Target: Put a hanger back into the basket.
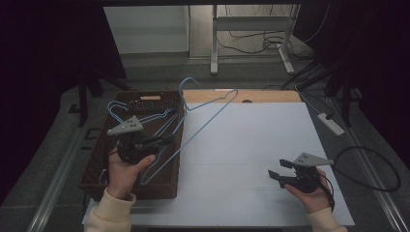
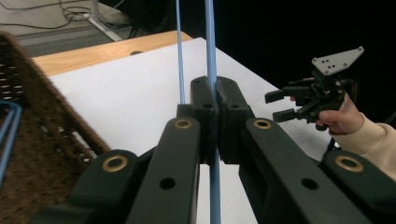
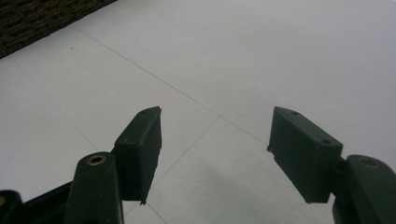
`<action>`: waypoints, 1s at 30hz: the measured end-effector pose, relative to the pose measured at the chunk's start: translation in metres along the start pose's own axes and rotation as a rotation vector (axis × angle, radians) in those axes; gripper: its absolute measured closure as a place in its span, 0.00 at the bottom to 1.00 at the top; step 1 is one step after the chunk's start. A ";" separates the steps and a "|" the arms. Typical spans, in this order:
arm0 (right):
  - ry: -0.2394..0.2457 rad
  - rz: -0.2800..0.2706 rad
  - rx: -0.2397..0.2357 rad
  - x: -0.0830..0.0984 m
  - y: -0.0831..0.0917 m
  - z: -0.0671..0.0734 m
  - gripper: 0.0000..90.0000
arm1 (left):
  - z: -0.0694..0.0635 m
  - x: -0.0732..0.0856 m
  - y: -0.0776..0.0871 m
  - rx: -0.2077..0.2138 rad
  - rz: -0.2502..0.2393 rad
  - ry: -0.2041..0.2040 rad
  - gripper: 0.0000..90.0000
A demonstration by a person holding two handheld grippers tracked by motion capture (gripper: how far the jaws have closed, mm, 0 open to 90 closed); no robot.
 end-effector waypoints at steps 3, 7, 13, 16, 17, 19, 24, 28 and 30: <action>0.003 0.003 0.002 0.000 -0.001 0.000 0.39 | 0.005 -0.001 0.009 -0.012 -0.015 0.003 0.97; 0.003 0.003 0.002 0.000 -0.001 0.000 0.39 | 0.011 -0.002 0.021 -0.027 -0.031 0.006 0.97; 0.002 0.003 0.004 0.000 0.000 0.000 0.39 | 0.019 -0.001 0.035 -0.050 -0.052 0.015 0.97; 0.004 0.005 0.007 0.001 -0.001 0.000 0.39 | 0.027 0.001 0.047 -0.071 -0.062 0.026 0.97; 0.005 0.004 0.008 0.001 -0.001 0.000 0.39 | 0.029 0.002 0.051 -0.077 -0.065 0.028 0.97; 0.006 0.004 0.011 0.001 -0.001 -0.001 0.39 | 0.032 0.003 0.056 -0.085 -0.069 0.033 0.97; 0.006 0.004 0.014 0.001 -0.001 -0.001 0.38 | 0.039 0.007 0.067 -0.108 -0.073 0.044 0.97; 0.007 0.005 0.015 0.001 -0.001 -0.001 0.38 | 0.045 0.009 0.074 -0.121 -0.072 0.048 0.97; 0.008 0.006 0.016 0.001 -0.001 -0.001 0.38 | 0.049 0.011 0.079 -0.136 -0.074 0.046 0.97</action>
Point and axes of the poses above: each handheld gripper's, and its own axes: y roughly backward along the jaws, x roughly out of its underside, z roughly to its left, the point moved 5 cm from there along -y, roughly forward along the jaws, and after that the axes turned 13 degrees about x, right-handed, at the moved point
